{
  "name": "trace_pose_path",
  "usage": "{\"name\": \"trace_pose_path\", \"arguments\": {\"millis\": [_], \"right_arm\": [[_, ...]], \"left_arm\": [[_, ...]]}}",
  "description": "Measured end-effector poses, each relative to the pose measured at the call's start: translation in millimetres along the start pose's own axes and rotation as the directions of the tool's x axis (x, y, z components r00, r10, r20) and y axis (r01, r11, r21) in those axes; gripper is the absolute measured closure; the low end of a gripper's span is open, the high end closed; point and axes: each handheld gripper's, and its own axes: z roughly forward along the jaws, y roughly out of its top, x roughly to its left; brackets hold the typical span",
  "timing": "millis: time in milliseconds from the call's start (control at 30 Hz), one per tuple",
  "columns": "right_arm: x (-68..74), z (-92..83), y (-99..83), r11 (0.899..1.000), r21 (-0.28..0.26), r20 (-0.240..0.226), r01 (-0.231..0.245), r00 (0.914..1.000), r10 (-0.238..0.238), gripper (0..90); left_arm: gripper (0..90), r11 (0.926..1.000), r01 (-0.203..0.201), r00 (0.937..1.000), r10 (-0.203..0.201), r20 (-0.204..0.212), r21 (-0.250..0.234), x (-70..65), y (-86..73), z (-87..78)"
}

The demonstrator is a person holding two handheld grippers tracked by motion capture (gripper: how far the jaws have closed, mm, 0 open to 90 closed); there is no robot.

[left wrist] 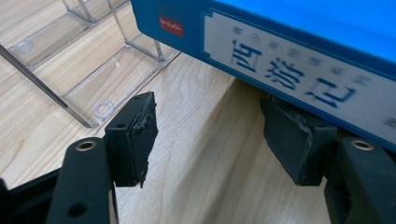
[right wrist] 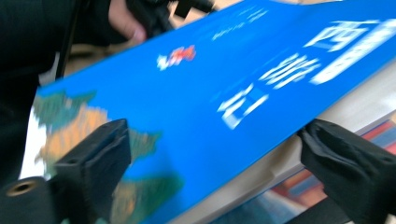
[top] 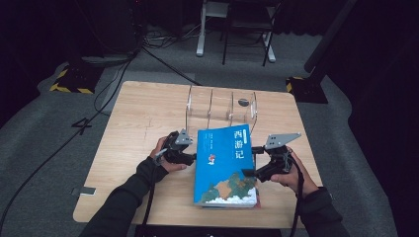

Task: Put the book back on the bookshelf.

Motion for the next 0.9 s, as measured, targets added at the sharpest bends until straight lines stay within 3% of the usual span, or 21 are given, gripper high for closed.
{"name": "trace_pose_path", "arguments": {"millis": [133,200,233,300,467,567,633,667,833,900], "right_arm": [[-10.4,-1.5,4.0,0.999,-0.041,-0.032,-0.035,0.9989,0.033,17.3],[-18.7,3.8,4.9,0.998,0.017,0.024,-0.068,0.9974,0.068,22.3],[-18.7,3.8,4.9,0.998,0.017,0.024,-0.068,0.9974,0.068,22.3],[-21.3,11.0,0.3,0.991,0.081,0.056,-0.106,0.9932,0.102,22.1],[-17.3,9.1,-5.8,0.986,0.129,0.067,-0.103,0.9933,0.094,18.0],[-18.3,11.4,-12.1,0.980,0.153,-0.008,-0.126,0.9916,0.129,14.5],[-17.7,12.3,-13.3,0.981,0.154,-0.031,-0.120,0.9915,0.126,13.5],[-15.0,15.4,-14.8,0.981,0.172,-0.064,-0.089,0.9928,0.102,6.4],[-13.3,18.7,-14.0,0.979,0.182,-0.059,-0.090,0.9930,0.103,3.9],[-11.6,18.4,-13.3,0.982,0.176,-0.049,-0.070,0.9956,0.080,3.8]], "left_arm": [[36.7,1.0000,0.007,1.0000,-0.007,0.000,-0.006,2.4,0.6,2.0],[36.7,0.9998,0.012,0.9999,-0.012,-0.005,-0.013,3.5,0.8,2.3],[36.7,0.9999,0.011,0.9999,-0.011,-0.005,-0.012,3.8,0.9,2.1],[36.7,0.9998,0.013,0.9999,-0.013,-0.004,-0.015,3.5,0.7,1.7],[36.6,0.9996,0.013,0.9998,-0.013,-0.017,-0.025,4.9,0.4,-1.5],[36.6,0.9997,0.010,0.9997,-0.011,-0.022,-0.024,4.3,0.9,-1.6],[36.6,0.9996,0.010,0.9996,-0.011,-0.025,-0.026,4.2,1.0,-1.1],[36.7,0.9997,0.007,0.9996,-0.007,-0.026,-0.023,4.4,1.5,-0.4],[40.1,0.9999,-0.008,0.9998,0.008,-0.017,-0.013,4.0,3.6,3.9],[41.6,0.9999,-0.009,0.9999,0.009,-0.011,-0.006,4.7,4.7,5.6]]}}
